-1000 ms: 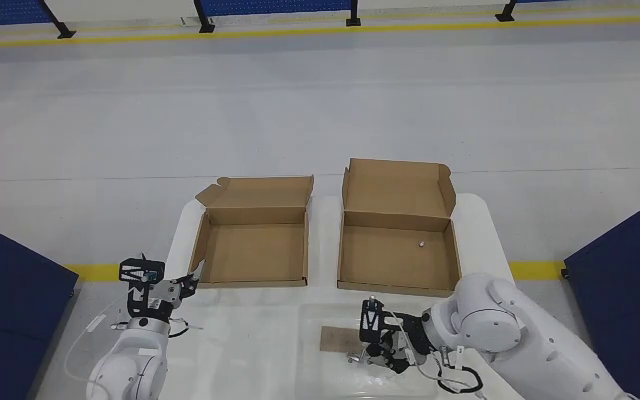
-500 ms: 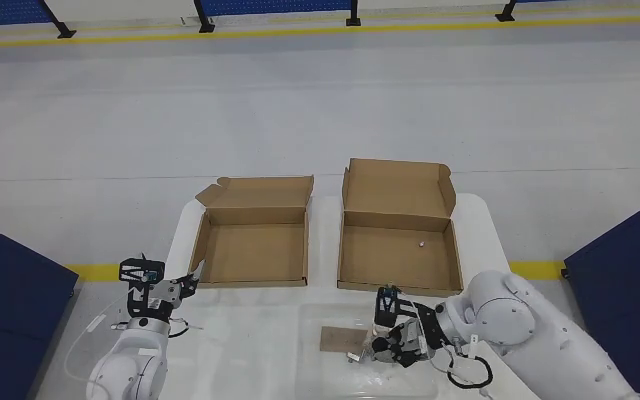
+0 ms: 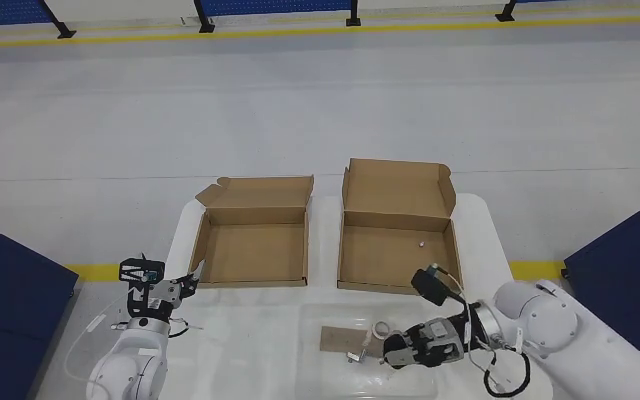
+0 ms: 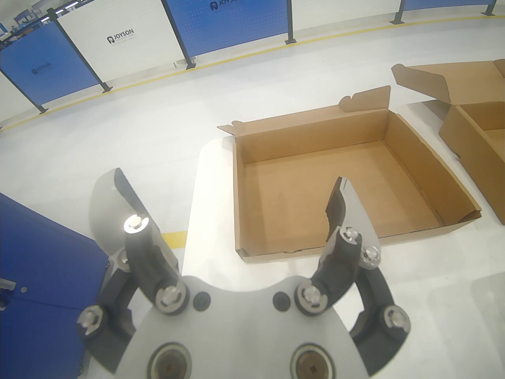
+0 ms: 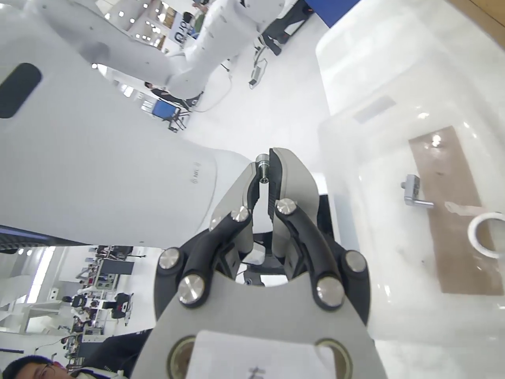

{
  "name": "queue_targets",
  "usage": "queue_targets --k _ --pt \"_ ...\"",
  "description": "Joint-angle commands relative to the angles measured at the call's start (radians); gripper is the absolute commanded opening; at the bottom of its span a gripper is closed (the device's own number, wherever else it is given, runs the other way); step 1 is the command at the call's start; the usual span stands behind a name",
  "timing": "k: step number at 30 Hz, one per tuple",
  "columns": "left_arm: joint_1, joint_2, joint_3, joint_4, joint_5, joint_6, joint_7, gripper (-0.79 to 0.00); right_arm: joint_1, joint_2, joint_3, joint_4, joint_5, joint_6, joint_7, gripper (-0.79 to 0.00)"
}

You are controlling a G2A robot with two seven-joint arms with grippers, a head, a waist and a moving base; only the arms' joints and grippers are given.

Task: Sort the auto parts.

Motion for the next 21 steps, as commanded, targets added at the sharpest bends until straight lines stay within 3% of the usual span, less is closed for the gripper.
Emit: queue_targets --k 1,12,16,21 --pt "0.000 0.000 0.000 0.000 0.000 0.000 0.000 0.000 0.015 0.006 -0.024 0.007 0.023 -0.011 -0.011 -0.785" --pt "0.000 0.000 0.000 0.000 0.000 0.000 0.000 0.000 0.014 0.005 -0.024 0.005 0.027 -0.009 -0.019 -0.785" --pt "0.000 0.000 0.000 0.000 0.000 0.000 0.000 0.000 0.001 0.004 -0.015 0.009 0.201 -0.009 -0.010 -0.785" --pt "0.000 0.000 0.000 0.000 0.000 0.000 0.000 0.000 0.009 0.009 0.022 -0.014 0.462 0.076 0.076 -0.785"
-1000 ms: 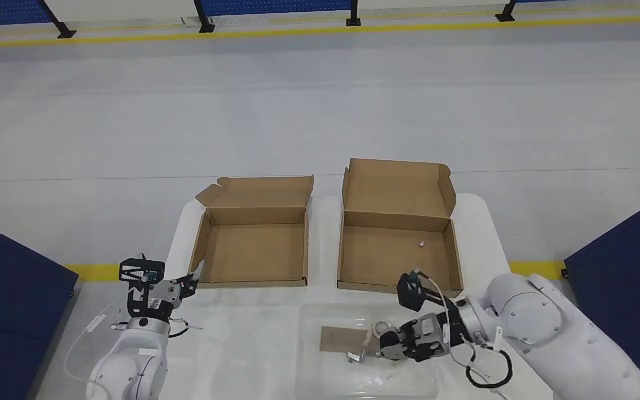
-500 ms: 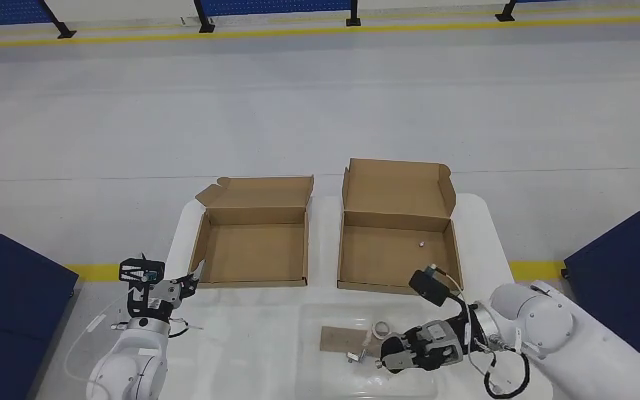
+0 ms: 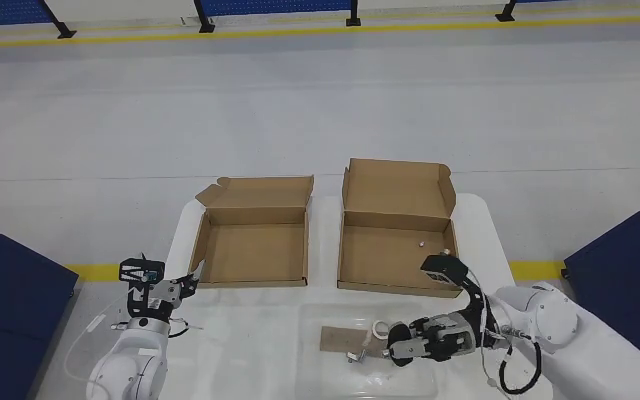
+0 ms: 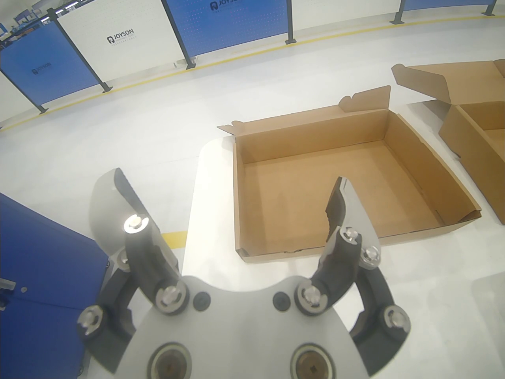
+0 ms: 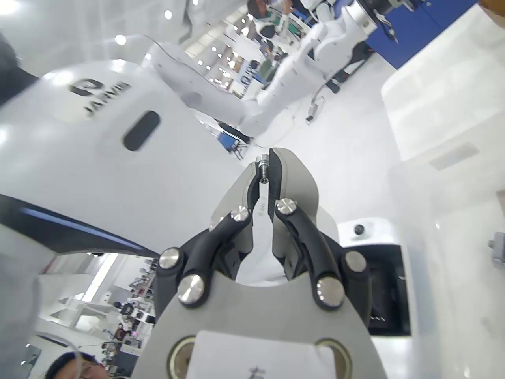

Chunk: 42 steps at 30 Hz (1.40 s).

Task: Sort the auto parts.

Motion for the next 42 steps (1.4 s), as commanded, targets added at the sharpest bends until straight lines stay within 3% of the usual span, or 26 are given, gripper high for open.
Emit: queue_targets --k 1,7,13,22,29,42 --pt "0.000 0.000 0.000 0.000 0.000 0.000 0.000 0.000 0.001 -0.001 0.019 -0.015 0.113 0.040 0.040 -0.785" --pt "0.000 0.000 0.000 0.000 0.000 0.000 0.000 0.000 0.009 -0.034 0.108 -0.022 0.362 0.176 0.177 -0.785" --pt "0.000 0.000 0.000 0.000 0.000 0.000 0.000 0.000 0.044 -0.097 0.154 0.012 0.482 0.293 0.293 -0.785" --pt "0.000 0.000 0.000 0.000 0.000 0.000 0.000 0.000 0.041 -0.099 0.150 0.002 0.494 0.299 0.279 -0.785" --pt "0.000 0.000 0.000 0.000 0.000 0.000 0.000 0.000 0.076 -0.126 0.107 -0.062 0.606 0.416 0.271 -0.785" --pt "0.000 0.000 0.000 0.000 0.000 0.000 0.000 0.000 0.249 -0.199 -0.019 -0.064 0.777 0.606 0.242 -0.785"
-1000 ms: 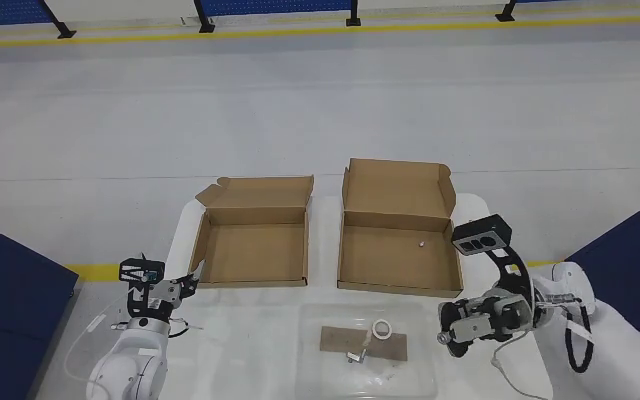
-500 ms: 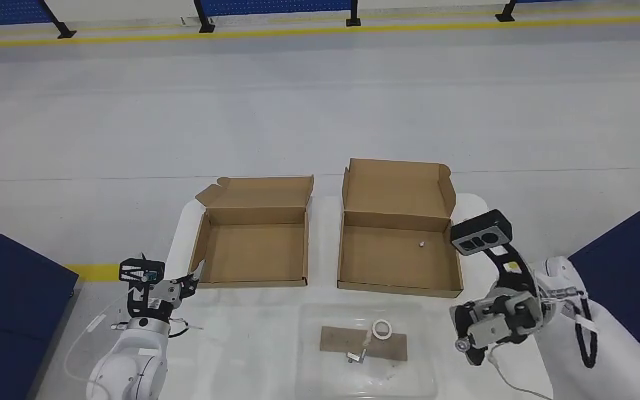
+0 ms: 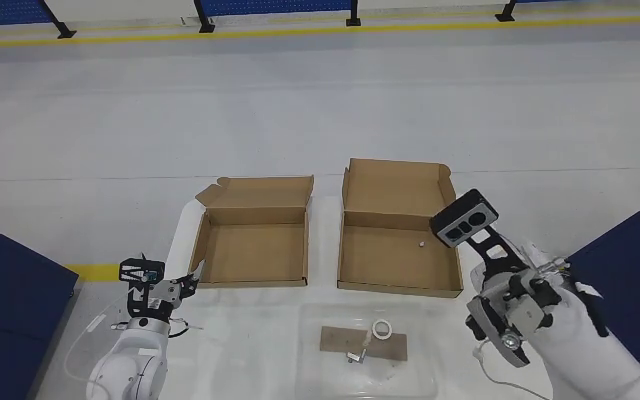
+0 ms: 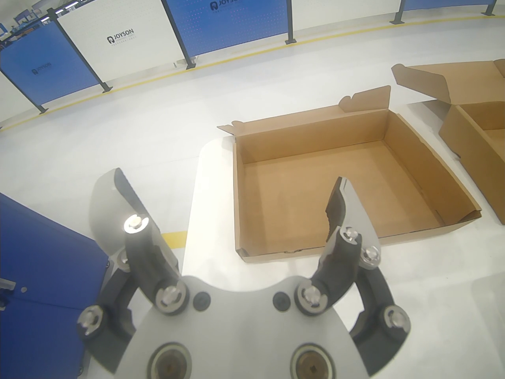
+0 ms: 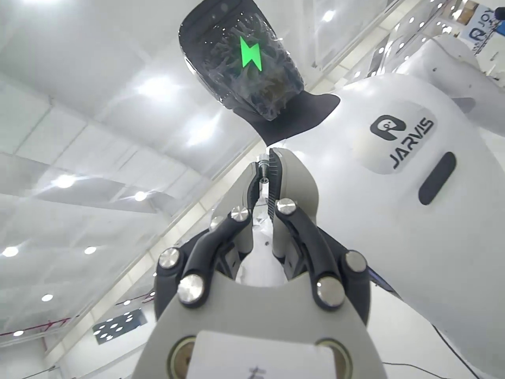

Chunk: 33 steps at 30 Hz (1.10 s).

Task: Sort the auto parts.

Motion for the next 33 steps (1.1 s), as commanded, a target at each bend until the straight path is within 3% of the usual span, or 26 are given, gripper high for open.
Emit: queue_targets --k 1,13,33 --pt "0.000 0.000 0.000 0.000 0.000 0.000 0.000 0.000 0.021 -0.010 -0.014 0.004 0.030 0.020 -0.009 -0.785" --pt "0.000 0.000 0.000 0.000 0.000 0.000 0.000 0.000 0.015 -0.012 -0.011 -0.008 0.028 0.020 -0.035 -0.785" --pt "0.000 0.000 0.000 0.000 0.000 0.000 0.000 0.000 -0.051 -0.075 0.024 0.017 0.201 0.054 -0.136 -0.785"
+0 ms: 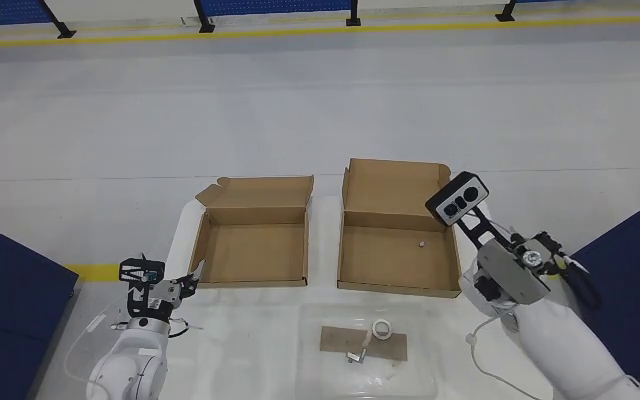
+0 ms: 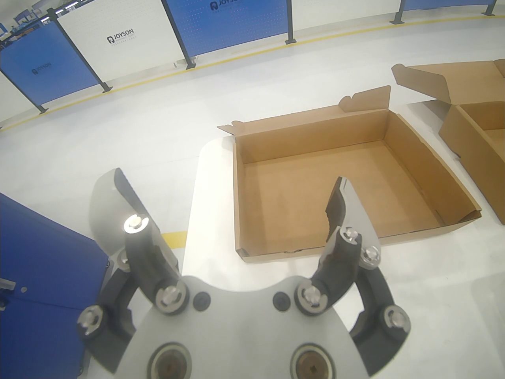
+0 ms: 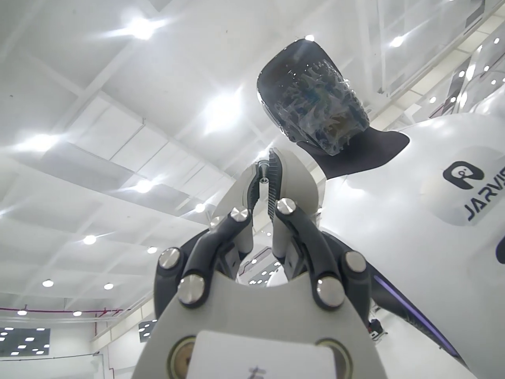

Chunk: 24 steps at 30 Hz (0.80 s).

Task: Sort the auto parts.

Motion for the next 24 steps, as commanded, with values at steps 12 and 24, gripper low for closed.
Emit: queue_targets --k 12,24 --pt "0.000 0.000 0.000 0.000 0.000 0.000 0.000 0.000 -0.004 -0.010 0.015 0.004 -0.002 -0.007 -0.015 -0.785" --pt "0.000 0.000 0.000 0.000 0.000 0.000 0.000 0.000 -0.027 -0.036 0.073 -0.004 -0.037 -0.031 -0.134 -0.785"
